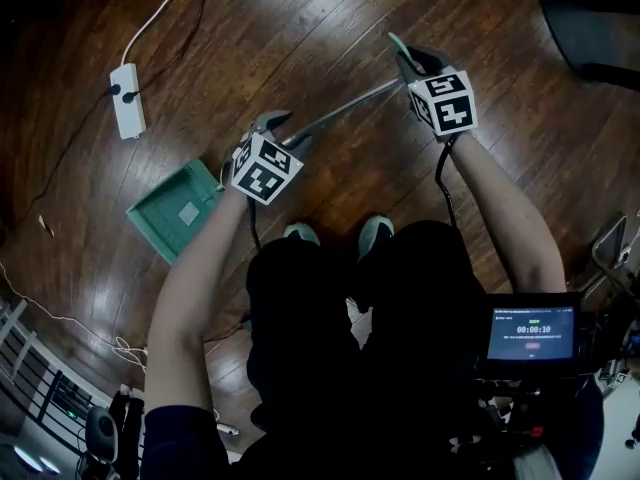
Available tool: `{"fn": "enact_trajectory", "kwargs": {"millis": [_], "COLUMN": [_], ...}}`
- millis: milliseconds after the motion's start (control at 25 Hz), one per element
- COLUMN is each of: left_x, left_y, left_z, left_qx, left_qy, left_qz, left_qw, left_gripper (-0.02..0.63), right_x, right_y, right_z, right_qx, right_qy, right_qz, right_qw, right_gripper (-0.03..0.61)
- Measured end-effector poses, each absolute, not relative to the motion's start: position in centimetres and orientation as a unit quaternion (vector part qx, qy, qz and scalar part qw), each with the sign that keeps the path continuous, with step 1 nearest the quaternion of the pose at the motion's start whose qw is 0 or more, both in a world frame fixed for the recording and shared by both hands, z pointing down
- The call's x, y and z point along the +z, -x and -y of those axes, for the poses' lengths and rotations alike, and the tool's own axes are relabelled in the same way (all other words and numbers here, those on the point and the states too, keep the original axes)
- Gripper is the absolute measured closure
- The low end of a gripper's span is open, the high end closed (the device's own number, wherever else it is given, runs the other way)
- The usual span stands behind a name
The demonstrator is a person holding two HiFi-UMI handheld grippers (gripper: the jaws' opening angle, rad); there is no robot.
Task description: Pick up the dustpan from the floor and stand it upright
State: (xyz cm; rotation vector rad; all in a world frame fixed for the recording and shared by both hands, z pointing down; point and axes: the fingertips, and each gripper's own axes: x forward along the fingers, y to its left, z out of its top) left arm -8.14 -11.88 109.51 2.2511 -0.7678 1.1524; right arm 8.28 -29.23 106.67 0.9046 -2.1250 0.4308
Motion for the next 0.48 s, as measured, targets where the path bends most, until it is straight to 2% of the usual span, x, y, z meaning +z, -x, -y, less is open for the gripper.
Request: {"fn": "enact_trajectory", "kwargs": {"millis": [480], "left_x": [107.6], "left_y": [7.1], "left_z": [14.0], "left_qx": [0.398], "left_qy": [-0.829], "left_qz": [0.316], "left_qw": [0.235], "left_gripper": [0.382], "right_x": [99.4], "right_y": [-2.5], "right_z": [28.3], "right_qx": [0.118], "right_qy": [-0.341], "right_qz": [0.881], "right_qw": [0.304], "right_gripper": [0.494]}}
